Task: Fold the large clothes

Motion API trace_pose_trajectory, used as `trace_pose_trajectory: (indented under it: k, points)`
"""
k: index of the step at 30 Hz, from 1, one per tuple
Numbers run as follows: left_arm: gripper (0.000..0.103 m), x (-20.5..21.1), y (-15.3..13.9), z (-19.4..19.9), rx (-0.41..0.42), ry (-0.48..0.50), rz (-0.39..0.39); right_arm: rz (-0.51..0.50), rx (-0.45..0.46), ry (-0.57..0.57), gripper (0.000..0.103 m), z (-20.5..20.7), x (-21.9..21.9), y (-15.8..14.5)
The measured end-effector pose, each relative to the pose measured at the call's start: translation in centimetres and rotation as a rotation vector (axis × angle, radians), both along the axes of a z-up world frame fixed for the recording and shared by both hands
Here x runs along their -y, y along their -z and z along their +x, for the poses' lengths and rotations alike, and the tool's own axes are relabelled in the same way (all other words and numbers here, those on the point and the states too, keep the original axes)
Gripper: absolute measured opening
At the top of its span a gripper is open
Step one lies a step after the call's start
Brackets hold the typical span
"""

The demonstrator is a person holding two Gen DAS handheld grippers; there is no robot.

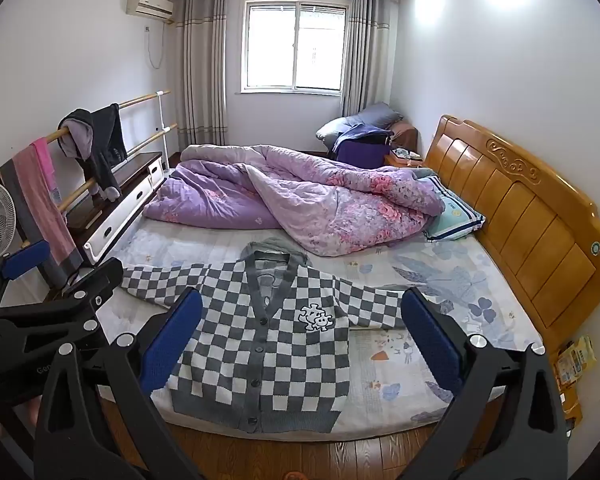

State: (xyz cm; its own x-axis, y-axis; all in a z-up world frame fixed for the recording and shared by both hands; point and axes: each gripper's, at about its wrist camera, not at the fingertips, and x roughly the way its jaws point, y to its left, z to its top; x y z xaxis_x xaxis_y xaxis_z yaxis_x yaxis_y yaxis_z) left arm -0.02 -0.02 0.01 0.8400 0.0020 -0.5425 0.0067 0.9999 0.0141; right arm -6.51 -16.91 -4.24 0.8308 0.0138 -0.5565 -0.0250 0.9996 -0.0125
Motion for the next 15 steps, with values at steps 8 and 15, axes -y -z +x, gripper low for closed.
trace_pose_trajectory:
  k: [8, 15]
  points:
    - [0.099, 0.41, 0.0, 0.3, 0.0, 0.0, 0.001, 0.004, 0.004, 0.005, 0.096, 0.06, 0.26, 0.0]
    - [0.098, 0.68, 0.17, 0.38, 0.003, -0.003, -0.006, -0.006, -0.002, 0.021, 0.096, 0.37, 0.24, 0.41]
